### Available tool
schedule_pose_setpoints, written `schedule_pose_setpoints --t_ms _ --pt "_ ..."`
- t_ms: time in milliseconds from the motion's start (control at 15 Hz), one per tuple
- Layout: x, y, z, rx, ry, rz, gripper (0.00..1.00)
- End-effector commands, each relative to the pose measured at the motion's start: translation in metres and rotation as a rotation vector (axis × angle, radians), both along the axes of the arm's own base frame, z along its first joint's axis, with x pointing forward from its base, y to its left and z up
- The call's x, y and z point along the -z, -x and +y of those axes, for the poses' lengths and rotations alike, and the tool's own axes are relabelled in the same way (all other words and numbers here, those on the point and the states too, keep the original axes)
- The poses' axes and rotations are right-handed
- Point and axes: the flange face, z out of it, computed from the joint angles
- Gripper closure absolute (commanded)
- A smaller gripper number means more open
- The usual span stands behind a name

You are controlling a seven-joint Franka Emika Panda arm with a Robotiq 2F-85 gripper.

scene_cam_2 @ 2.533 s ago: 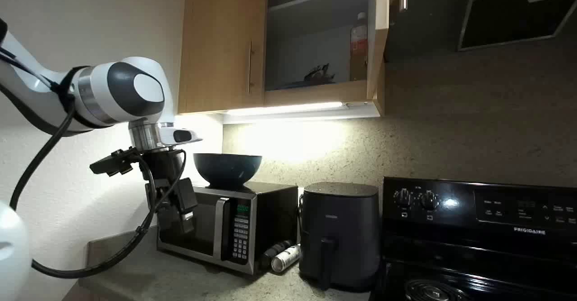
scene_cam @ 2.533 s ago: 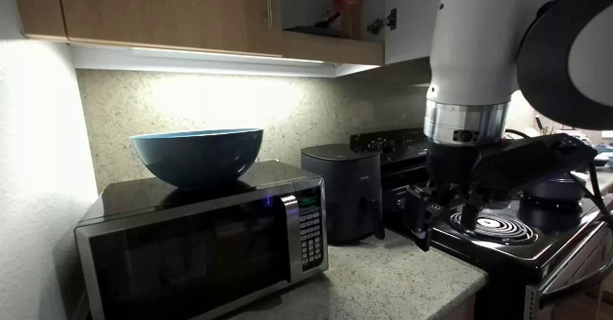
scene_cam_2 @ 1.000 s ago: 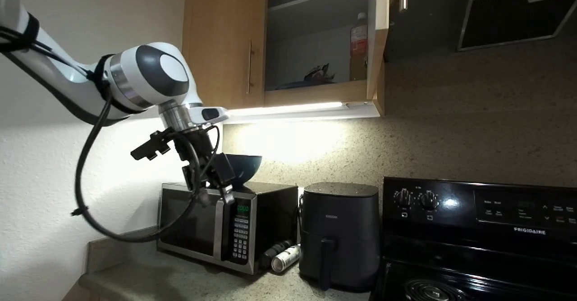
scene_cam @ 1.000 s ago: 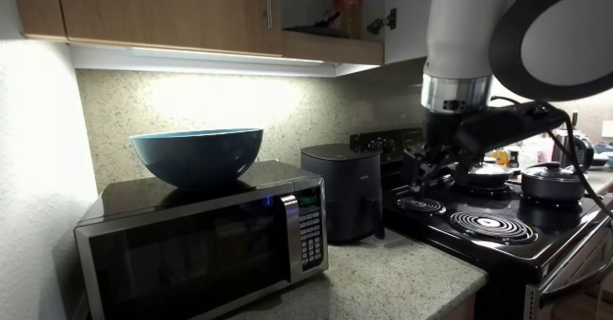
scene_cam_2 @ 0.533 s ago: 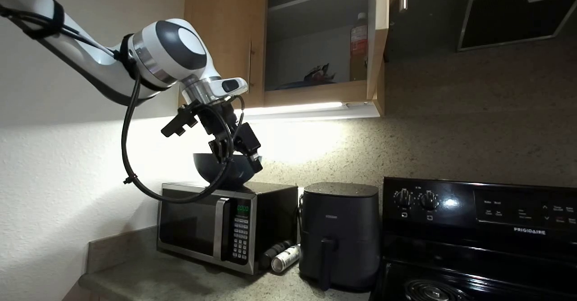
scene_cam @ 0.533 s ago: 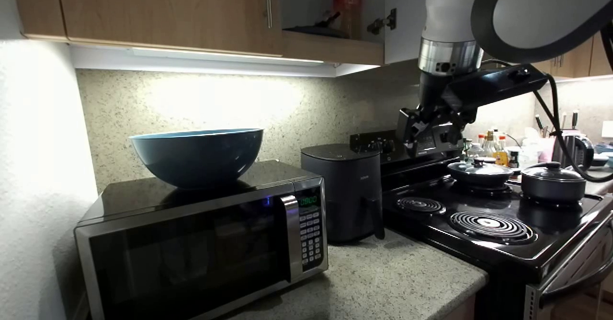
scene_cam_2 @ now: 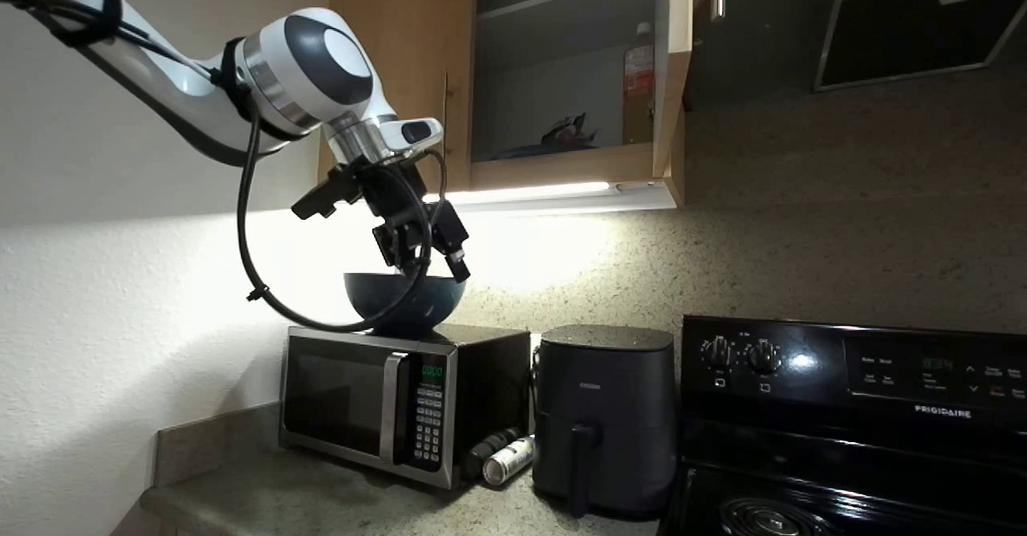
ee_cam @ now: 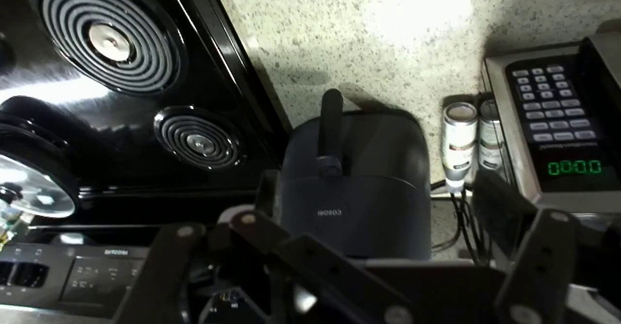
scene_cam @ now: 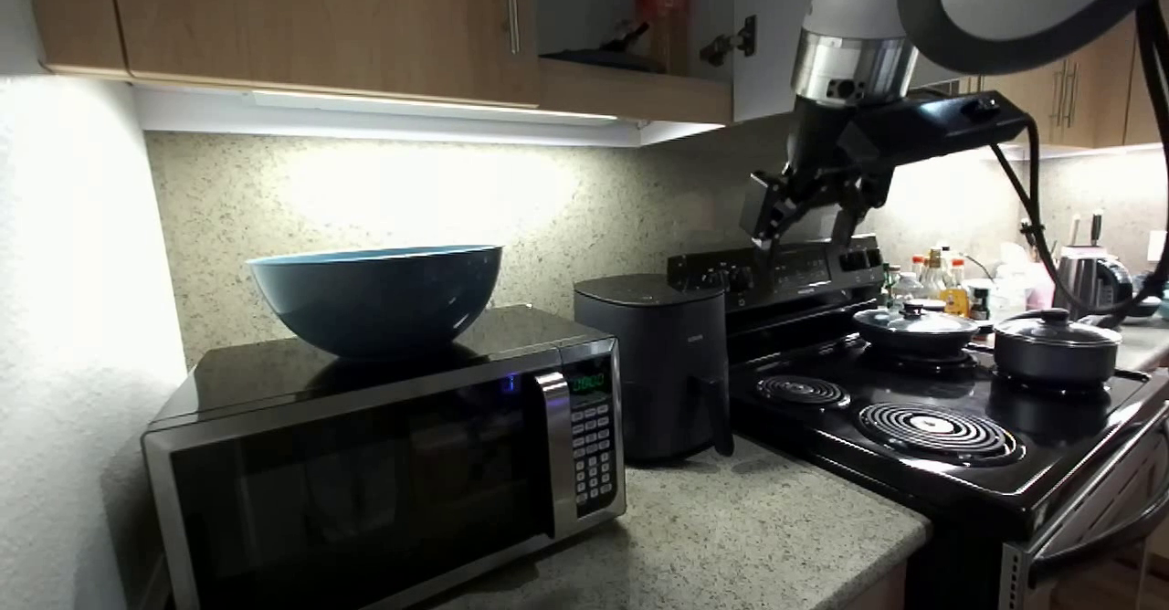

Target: Remove the plastic bag from the open cabinet and put it on the counter

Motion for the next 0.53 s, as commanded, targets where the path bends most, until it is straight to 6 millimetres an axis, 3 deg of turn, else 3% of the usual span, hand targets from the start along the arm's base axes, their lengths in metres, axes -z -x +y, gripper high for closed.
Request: schedule_pose_setpoints --t_ms 0,200,267,333,467 --pt "-0.049 -0.03 -0.012 -0.11 0.015 -0.017 0.0" --pt "-0.084 -0.053 -0.023 -0.138 0.055 -0.051 0.0" --pt "-0.094 -0.055 -0.022 -0.08 0.088 -0.135 0.0" --pt "-0.083 -0.041 -0.022 -0.108 0.041 -0.085 0.0" --pt "-0.093 -0.05 -0.024 -0.094 0.067 -0.111 0.0"
